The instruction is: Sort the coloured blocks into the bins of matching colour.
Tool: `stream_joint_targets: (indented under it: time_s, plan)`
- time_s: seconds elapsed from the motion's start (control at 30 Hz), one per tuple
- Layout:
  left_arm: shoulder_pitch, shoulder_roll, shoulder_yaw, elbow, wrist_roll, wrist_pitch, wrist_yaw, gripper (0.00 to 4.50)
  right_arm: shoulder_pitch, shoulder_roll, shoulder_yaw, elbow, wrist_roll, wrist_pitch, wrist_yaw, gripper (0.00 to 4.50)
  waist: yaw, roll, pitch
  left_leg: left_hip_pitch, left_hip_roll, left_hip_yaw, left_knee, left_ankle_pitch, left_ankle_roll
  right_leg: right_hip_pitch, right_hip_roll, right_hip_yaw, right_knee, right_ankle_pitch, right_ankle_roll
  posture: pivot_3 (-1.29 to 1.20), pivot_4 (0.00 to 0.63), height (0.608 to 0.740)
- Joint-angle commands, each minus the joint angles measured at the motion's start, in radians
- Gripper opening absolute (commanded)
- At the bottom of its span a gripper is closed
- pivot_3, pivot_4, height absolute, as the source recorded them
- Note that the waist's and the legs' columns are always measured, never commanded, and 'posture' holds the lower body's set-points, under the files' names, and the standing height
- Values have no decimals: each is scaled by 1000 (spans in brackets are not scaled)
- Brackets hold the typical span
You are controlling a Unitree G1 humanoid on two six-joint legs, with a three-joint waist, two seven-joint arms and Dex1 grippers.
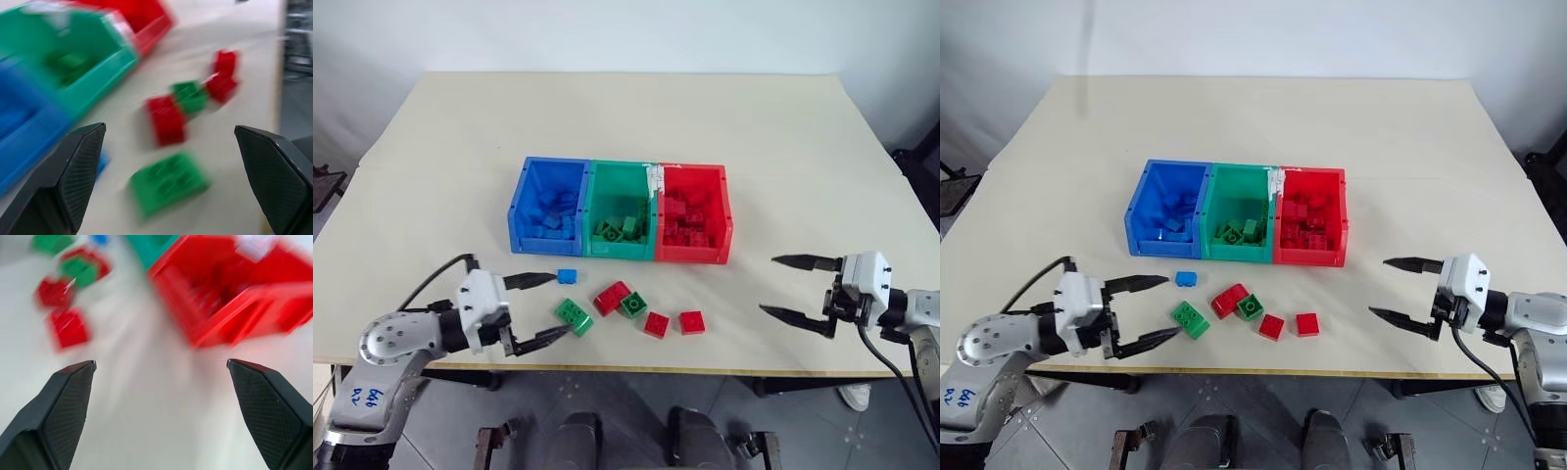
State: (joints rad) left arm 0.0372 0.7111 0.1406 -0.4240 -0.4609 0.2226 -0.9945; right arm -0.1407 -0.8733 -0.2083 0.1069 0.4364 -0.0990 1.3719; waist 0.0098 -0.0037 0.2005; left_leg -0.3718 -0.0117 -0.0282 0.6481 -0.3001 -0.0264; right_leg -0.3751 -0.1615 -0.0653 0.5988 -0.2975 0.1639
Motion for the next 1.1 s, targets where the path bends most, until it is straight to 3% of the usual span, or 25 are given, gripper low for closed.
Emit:
stream_joint_targets:
  time_s: [0.03, 0.2, 0.33, 0.57, 0.67, 0.9, 1.1]
  plan:
    - [26, 28, -3, -16, 4, -17, -32, 4486, -56, -9, 103, -97, 16, 95, 59, 4500, -11, 0, 0, 0, 1, 0, 0, 0, 0, 0, 1, 0, 0, 0, 0, 0, 150, 740]
    - [99, 53, 44, -13, 9, -47, -46, 4486, -150, 17, 272, -171, -35, 204, 69, 4500, -10, 0, 0, 0, 7, 2, 1, -3, -3, 0, 8, 3, -2, 0, -2, 0, 150, 740]
    - [190, 64, 113, -72, -22, -40, -45, 4486, -205, 44, 371, -138, -127, 177, 71, 4500, -6, 0, 0, -1, 8, 1, 2, -4, -2, -1, 9, 3, -5, 1, -2, 0, 150, 740]
    - [290, 58, 163, -167, -44, -16, -24, 4486, -256, 116, 430, -34, -213, 131, 19, 4500, -4, 0, 0, -2, 8, 3, 4, -10, 0, -1, 10, 4, -7, 1, -2, 0, 150, 740]
    - [288, 50, 155, -163, -29, -24, -6, 4500, -259, 140, 428, -15, -221, 117, 3, 3924, -8, 0, 0, -2, 9, 3, 4, -10, -1, -1, 11, 4, -7, 0, -2, 0, 150, 740]
    - [280, 40, 147, -148, -29, -28, 13, 4500, -241, 150, 409, -30, -193, 112, -4, 1557, -8, 0, 0, -2, 9, 4, 4, -10, -1, -1, 11, 4, -7, 1, -2, 0, 150, 740]
    - [236, -9, 191, -131, -89, -8, 67, 4500, -285, 188, 291, -85, -17, 243, -45, 1431, -9, 0, 0, -2, 10, 4, 5, -10, -1, -1, 11, 5, -6, 1, -2, 0, 150, 740]
